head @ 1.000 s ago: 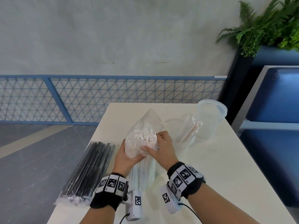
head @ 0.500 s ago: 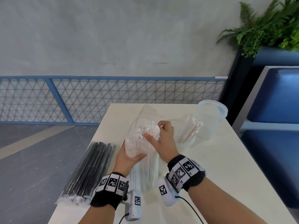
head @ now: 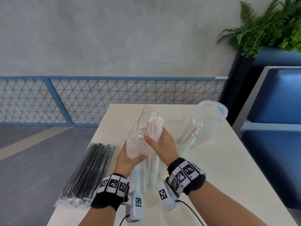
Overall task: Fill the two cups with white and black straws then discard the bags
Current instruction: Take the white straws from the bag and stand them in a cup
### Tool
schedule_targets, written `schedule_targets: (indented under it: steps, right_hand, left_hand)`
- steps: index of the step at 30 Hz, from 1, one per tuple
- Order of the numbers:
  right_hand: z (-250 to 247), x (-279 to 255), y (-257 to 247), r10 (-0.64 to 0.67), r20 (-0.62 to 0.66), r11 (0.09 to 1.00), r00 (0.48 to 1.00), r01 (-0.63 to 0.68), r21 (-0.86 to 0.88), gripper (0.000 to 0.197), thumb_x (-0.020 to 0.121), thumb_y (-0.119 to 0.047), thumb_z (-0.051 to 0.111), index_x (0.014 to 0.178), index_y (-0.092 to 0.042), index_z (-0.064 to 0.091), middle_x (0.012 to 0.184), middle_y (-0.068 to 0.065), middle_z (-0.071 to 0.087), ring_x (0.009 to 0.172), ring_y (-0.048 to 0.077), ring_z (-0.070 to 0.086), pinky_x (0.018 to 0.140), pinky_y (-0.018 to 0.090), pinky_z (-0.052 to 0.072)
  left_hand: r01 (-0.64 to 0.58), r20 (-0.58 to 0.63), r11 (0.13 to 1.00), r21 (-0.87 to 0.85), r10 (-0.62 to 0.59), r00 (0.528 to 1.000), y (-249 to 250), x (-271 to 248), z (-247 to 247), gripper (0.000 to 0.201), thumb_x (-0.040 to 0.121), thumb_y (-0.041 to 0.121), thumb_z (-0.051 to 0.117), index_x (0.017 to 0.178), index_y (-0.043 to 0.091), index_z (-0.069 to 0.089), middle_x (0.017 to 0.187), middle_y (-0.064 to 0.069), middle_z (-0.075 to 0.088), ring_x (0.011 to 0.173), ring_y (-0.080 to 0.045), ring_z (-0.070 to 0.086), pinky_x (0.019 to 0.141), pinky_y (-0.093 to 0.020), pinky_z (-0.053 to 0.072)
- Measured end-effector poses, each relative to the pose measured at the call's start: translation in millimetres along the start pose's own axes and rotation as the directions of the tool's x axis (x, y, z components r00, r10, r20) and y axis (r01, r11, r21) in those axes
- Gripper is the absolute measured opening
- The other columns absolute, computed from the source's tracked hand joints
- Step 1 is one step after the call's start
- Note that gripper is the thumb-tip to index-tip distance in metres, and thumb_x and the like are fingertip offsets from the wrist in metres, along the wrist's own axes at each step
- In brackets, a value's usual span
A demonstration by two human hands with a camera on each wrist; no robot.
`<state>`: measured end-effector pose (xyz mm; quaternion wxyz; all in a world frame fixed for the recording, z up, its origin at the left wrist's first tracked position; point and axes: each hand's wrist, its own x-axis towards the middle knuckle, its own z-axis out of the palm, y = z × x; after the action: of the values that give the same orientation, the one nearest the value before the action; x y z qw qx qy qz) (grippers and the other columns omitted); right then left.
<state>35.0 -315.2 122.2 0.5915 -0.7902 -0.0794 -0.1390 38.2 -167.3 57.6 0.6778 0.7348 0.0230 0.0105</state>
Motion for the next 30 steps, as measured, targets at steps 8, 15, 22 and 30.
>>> schedule_targets:
  steps: [8,15,22,30]
  right_hand:
    - [-4,17,-20,-0.009,-0.091,0.997,0.996,0.017,0.08,0.034,0.087,-0.022,0.062,0.116,-0.006,0.054,0.094,-0.001,0.067,0.088,0.01,0.063,0.075,0.014,0.049]
    - [-20,26,-27,0.131,0.126,0.972,0.983,-0.153,0.179,0.044,0.072,-0.026,0.078,0.11,-0.011,0.061,0.103,0.006,0.071,0.096,0.018,0.067,0.085,0.037,0.056]
    - [-4,12,-6,0.138,0.038,0.986,0.99,-0.141,0.087,0.039,0.078,-0.022,0.073,0.111,-0.004,0.061,0.103,0.008,0.069,0.097,0.02,0.066,0.081,0.029,0.055]
    - [-26,41,-41,0.103,-0.211,0.959,0.972,-0.041,0.28,0.014,0.085,-0.017,0.064,0.083,-0.004,0.062,0.07,0.003,0.063,0.07,0.017,0.061,0.066,0.027,0.051]
  left_hand:
    - [0.012,-0.006,1.0,-0.001,-0.012,1.0,-1,3,-1,0.069,0.06,0.013,0.085,0.119,0.024,0.052,0.112,0.006,0.064,0.109,-0.014,0.058,0.095,-0.033,0.046]
    - [0.004,-0.006,1.0,0.009,-0.004,1.0,-3,4,-1,0.065,0.061,0.013,0.085,0.118,0.024,0.055,0.113,0.004,0.066,0.11,-0.015,0.059,0.096,-0.035,0.046]
    - [0.015,-0.012,1.0,0.007,-0.015,1.0,0,2,1,0.069,0.06,0.014,0.086,0.121,0.021,0.054,0.113,0.002,0.066,0.108,-0.016,0.06,0.094,-0.035,0.047]
    - [0.054,-0.031,0.998,0.022,-0.054,0.998,3,2,1,0.065,0.062,0.01,0.084,0.12,0.014,0.054,0.109,-0.002,0.064,0.107,-0.021,0.059,0.091,-0.03,0.044]
